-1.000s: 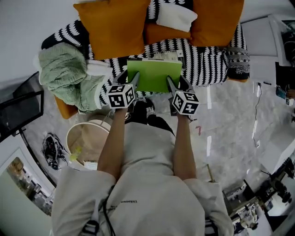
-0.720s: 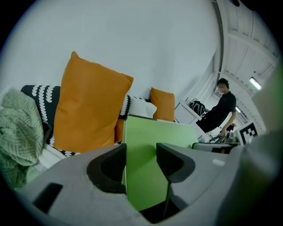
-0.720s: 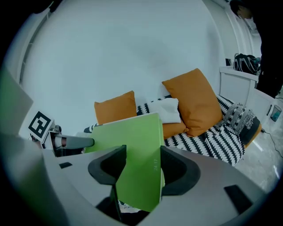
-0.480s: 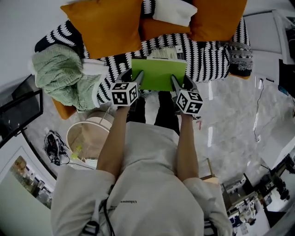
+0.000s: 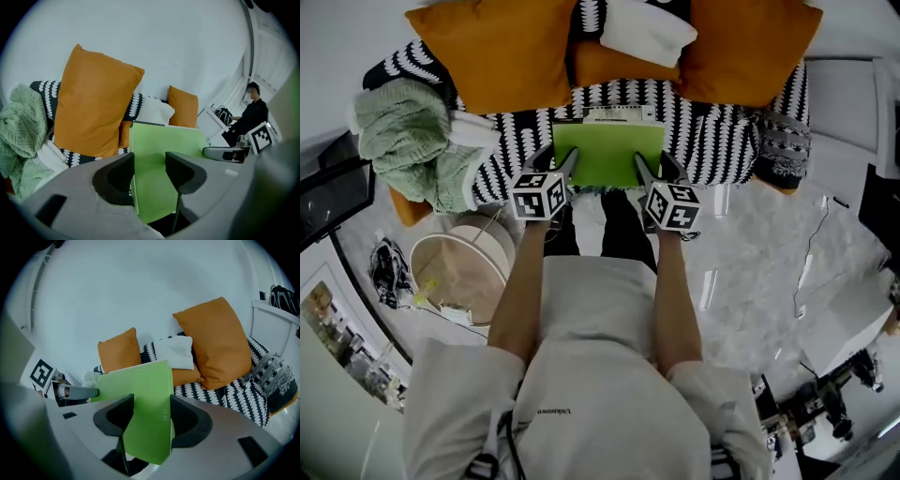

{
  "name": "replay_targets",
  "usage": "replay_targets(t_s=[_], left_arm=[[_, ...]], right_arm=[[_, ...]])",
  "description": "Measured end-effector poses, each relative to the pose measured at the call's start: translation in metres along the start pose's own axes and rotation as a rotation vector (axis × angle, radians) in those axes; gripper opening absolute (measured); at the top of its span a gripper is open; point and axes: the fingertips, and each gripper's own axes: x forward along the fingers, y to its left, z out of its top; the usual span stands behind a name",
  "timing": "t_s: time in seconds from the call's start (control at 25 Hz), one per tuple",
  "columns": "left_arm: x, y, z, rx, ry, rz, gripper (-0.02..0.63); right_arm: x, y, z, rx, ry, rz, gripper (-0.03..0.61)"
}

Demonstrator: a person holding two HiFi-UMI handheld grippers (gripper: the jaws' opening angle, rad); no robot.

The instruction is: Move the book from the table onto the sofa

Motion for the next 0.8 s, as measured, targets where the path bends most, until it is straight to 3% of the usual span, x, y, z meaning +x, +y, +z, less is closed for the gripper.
replay_targets(t_s=[0.32,0.8], left_arm=[[0.052,0.0,-0.011,-0.051,0.007,0.041,0.215],[0.127,0.026,-0.06,-0.051,0.061,0.039,0.216]], right_arm=[[0.042,-0.043,0.002,-0.049,0.07,0.049,0.222],[0.101,-0.09,-0.055,-0.004,0.132,0.032,0.222]])
